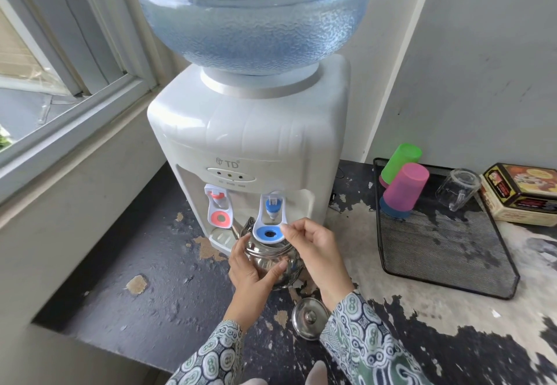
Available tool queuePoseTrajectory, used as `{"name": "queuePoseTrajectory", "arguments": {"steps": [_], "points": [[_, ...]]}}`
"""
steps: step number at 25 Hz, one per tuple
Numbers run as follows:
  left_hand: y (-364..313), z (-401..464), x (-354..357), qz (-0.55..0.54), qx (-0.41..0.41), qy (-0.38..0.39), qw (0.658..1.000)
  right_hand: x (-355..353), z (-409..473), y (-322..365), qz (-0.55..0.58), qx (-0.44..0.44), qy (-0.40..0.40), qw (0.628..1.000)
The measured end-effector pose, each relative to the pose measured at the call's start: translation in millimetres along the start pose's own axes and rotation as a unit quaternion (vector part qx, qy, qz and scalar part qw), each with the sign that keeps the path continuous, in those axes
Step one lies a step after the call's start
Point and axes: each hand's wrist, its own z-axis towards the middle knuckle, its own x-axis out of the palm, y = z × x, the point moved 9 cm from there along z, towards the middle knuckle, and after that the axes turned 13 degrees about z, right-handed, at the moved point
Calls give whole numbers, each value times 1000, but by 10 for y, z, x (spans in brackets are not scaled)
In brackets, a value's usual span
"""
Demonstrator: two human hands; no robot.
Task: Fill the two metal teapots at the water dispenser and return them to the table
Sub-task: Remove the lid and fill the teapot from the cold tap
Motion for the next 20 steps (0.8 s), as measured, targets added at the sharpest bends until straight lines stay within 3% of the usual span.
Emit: {"name": "queuePoseTrajectory", "arguments": {"steps": [5, 12, 17, 20], "points": [[-59, -14, -9, -6, 15, -2, 1000, -52, 8, -102, -22, -13, -16, 1000], [-124, -76, -13, -8, 40, 0, 999, -210, 165, -358, -186, -68, -146, 969], [16, -58, -23, -24, 45, -1, 999, -300, -48, -377, -185, -124, -209, 952], [68, -66, -46, -47, 53, 0, 997, -385, -92, -572, -148, -32, -227, 962]]}}
